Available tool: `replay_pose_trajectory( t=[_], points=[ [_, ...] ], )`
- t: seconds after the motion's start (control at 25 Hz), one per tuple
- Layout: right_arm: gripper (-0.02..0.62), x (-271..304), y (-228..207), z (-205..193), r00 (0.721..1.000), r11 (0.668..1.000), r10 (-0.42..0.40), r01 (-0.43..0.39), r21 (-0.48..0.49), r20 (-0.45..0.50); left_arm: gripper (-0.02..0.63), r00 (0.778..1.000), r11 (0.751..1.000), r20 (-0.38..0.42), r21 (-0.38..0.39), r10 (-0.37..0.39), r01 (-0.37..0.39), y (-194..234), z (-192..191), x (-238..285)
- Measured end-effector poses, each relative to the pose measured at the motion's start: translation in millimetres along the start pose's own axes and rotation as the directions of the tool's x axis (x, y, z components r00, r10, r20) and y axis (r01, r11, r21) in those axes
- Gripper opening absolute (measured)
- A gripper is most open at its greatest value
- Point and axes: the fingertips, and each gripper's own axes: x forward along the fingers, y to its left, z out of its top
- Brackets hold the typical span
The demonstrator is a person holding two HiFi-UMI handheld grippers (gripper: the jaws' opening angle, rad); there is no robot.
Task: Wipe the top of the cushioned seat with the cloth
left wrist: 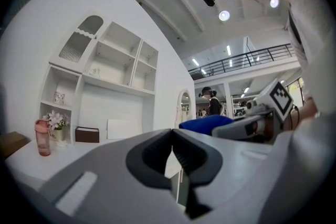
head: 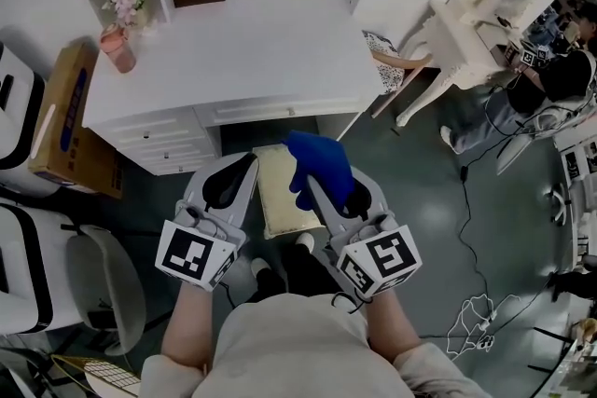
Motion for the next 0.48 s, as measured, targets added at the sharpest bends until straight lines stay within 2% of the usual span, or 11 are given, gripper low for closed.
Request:
replay_pose_trajectory(
  t=[0.48],
  points=[
    [0.144,49.2,-22.8,-20.5,0.997,0.999,0.037,-0.037,0.012,-0.07,0.0,0.998,0.998,-0.039,-0.015,0.059,-0.06,35.2,-23.9,28.6]
  ],
)
